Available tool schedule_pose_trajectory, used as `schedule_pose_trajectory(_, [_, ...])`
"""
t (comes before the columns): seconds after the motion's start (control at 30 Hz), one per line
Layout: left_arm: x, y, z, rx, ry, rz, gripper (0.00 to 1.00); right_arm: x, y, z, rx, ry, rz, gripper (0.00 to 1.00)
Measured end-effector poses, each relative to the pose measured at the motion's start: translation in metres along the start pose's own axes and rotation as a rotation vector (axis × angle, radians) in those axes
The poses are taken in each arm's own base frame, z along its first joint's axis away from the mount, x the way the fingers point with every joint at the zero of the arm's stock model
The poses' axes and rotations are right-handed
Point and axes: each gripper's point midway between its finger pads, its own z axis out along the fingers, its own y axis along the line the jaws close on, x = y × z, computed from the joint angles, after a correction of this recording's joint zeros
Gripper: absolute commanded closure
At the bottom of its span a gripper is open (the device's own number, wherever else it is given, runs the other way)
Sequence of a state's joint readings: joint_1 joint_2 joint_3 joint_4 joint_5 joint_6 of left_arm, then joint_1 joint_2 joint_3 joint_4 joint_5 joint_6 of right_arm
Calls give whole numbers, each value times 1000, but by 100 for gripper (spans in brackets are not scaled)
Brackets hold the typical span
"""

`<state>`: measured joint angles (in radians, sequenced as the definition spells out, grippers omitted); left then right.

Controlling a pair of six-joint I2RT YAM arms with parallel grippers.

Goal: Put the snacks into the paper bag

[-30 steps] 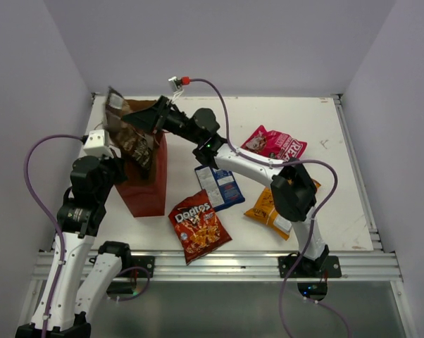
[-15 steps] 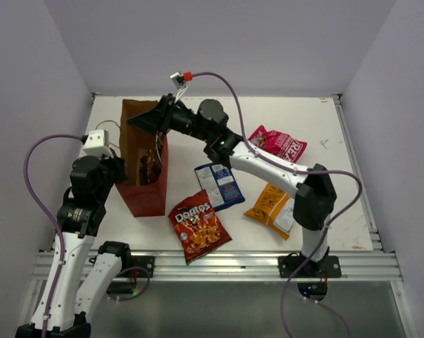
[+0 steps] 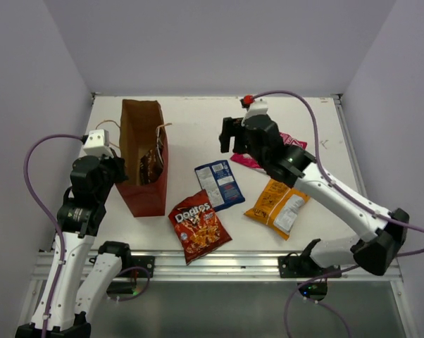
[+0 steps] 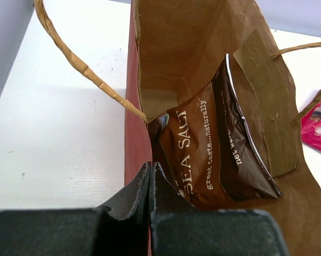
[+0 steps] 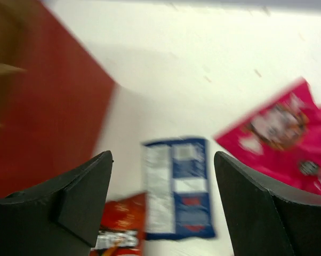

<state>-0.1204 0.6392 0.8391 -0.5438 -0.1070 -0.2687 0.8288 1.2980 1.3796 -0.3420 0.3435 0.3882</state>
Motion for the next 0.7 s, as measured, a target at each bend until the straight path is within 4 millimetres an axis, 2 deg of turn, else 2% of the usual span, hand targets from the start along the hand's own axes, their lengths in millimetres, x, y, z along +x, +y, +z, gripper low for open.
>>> schedule_pose_trajectory(0.1, [0,0,0,0,1,0,100,75,-74,29,248,196,-71,16])
schedule_pose_trajectory(0.17, [0,0,0,0,0,0,100,117,-120,39,389,325,-106,14])
schedule_pose_trajectory(0.2, [0,0,0,0,0,0,100,131,-140,42,447,375,-113,14])
schedule_pose_trajectory(0.27, [0,0,0,0,0,0,100,145,-174,46,535,430,-106,13])
schedule_pose_trajectory(0.37, [0,0,0,0,0,0,100,143,-212,48,627,444,-92,12])
schedule_pose_trajectory(0.47, [0,0,0,0,0,0,100,128,-240,53,676,423,-88,12])
schedule_pose_trajectory(0.6, [0,0,1,0,2,0,100,110,-258,66,685,388,-109,12])
schedule_pose_trajectory(0.7, [0,0,1,0,2,0,100,108,-269,83,676,386,-137,12])
